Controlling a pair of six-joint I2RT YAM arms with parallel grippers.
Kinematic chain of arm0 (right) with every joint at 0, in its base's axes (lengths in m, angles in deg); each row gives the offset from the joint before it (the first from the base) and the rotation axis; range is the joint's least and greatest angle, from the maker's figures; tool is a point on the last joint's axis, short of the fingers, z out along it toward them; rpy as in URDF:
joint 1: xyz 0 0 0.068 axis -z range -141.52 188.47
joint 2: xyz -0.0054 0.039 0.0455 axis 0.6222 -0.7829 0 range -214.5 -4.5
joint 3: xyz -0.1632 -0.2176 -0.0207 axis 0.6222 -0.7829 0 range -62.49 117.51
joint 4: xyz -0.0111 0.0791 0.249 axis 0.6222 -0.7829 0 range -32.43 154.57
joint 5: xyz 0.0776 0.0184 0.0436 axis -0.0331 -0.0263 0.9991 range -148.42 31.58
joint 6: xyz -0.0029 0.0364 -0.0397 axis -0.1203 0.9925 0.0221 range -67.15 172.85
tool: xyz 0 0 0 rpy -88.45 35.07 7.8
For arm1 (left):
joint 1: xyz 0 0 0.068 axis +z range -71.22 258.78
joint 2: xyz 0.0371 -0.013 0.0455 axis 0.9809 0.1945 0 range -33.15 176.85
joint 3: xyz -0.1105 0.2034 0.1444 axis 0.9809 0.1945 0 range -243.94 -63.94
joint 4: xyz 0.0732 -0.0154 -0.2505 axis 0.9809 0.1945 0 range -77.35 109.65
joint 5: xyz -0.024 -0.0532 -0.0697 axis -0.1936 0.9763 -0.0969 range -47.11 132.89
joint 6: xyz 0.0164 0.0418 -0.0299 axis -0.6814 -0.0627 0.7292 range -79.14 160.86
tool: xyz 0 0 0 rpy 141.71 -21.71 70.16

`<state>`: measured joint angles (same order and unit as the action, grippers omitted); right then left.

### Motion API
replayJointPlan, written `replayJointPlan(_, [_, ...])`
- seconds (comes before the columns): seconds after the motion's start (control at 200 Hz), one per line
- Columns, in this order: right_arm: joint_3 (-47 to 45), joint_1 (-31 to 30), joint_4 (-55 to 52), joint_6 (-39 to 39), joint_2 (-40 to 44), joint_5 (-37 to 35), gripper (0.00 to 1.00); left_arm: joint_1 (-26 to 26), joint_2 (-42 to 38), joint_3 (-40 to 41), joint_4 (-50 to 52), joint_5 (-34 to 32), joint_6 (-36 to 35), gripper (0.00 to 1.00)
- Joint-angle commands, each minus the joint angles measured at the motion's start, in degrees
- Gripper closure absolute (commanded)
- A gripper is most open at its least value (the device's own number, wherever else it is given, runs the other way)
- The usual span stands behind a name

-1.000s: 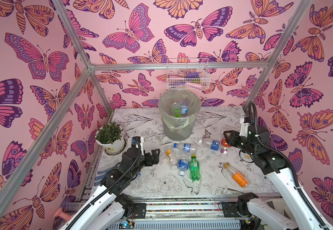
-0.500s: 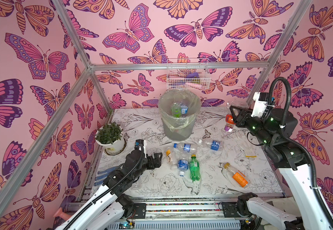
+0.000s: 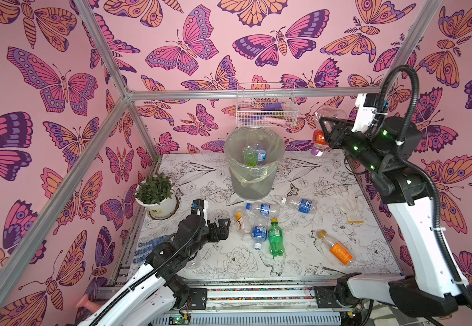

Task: Throw the plastic bottles in the bin
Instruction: Throw the plastic bottle into the trash bin.

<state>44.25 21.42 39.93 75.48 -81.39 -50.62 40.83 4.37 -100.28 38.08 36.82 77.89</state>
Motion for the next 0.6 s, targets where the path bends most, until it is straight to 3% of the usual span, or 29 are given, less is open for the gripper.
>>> replayJointPlan(0.0, [5.97, -1.29, -1.89, 0.26, -4.43, 1.72, 1.0, -0.37, -1.37, 0.67, 1.26, -1.22, 0.73, 0.03])
replayJointPlan(0.18, [14.43, -4.23, -3.94, -0.35, -12.76, 1.46, 1.0, -0.61, -2.87, 0.65, 2.45, -1.58, 1.21, 0.03])
replayJointPlan(0.436, [29.66, -6.34, -14.69, -1.36, -32.96, 2.57, 1.0, -0.98, -4.9, 0.05, 3.91, -1.8, 1.82, 0.04])
replayJointPlan(0.471, [33.89, -6.54, -17.97, -1.47, -36.54, 2.59, 0.87, -1.07, -5.15, -0.13, 4.31, -1.85, 1.84, 0.04])
replayJointPlan(0.511, [39.49, -6.8, -22.91, -1.45, -40.31, 1.74, 0.5, -1.12, -5.41, -0.35, 4.67, -1.93, 1.81, 0.04])
replayJointPlan(0.541, [43.67, -7.13, -26.69, -1.5, -42.6, 0.47, 0.33, -1.17, -5.69, -0.55, 5.11, -2.01, 1.85, 0.04])
replayJointPlan(0.566, [46.34, -7.62, -29.01, -1.96, -43.87, -0.95, 0.04, -1.23, -5.87, -0.73, 5.4, -2.1, 1.81, 0.04])
replayJointPlan(0.596, [47.82, -8.32, -30.5, -2.88, -44.23, -2.87, 0.01, -1.24, -6.24, -0.82, 5.8, -2.28, 1.81, 0.04])
